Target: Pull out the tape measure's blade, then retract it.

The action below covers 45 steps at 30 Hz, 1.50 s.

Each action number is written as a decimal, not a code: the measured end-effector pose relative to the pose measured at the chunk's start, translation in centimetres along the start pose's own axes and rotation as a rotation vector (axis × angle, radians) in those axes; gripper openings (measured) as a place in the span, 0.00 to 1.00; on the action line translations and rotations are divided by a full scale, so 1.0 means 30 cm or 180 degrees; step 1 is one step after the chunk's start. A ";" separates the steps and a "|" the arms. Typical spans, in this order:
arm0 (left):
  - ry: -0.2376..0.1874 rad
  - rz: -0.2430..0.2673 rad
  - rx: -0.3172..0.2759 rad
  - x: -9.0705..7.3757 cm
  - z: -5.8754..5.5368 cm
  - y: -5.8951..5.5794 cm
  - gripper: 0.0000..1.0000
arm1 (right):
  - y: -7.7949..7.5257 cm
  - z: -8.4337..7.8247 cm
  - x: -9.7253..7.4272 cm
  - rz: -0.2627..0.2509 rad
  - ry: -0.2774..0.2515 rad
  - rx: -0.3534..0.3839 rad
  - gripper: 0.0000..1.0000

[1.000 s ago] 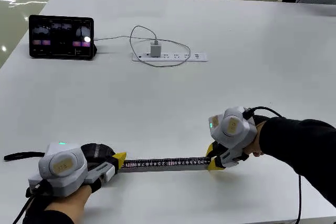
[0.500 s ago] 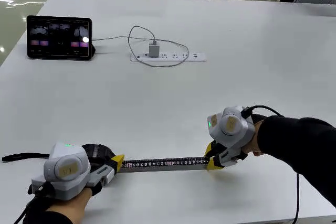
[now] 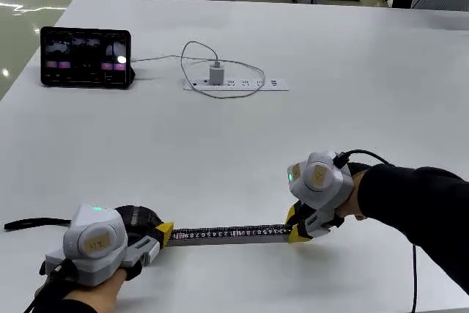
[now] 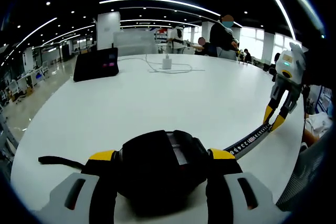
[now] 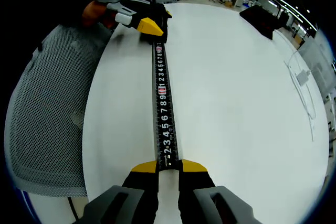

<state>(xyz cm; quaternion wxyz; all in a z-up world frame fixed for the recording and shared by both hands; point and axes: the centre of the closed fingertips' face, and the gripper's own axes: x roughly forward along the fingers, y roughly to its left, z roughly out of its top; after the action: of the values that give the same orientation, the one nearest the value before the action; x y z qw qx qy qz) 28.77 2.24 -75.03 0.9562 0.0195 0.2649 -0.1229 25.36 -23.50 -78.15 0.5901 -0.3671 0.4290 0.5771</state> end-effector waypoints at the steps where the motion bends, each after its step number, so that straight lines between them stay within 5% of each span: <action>1: -0.0001 -0.0001 0.0001 0.000 0.000 0.000 0.65 | 0.000 0.000 0.000 -0.0001 0.0005 0.0018 0.10; 27: -0.0007 -0.0032 0.0020 -0.002 0.000 -0.001 0.65 | 0.002 0.017 0.009 -0.0040 0.0116 -0.0160 0.10; 45: -0.0010 -0.0048 0.0016 -0.004 0.001 -0.003 0.65 | 0.007 0.061 0.030 -0.0015 0.0093 -0.0078 0.10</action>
<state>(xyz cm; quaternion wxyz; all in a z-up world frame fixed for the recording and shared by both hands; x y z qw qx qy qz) 28.67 2.18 -74.93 0.9556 0.0196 0.2632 -0.1309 25.27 -21.46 -78.31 0.5805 -0.3837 0.4297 0.5755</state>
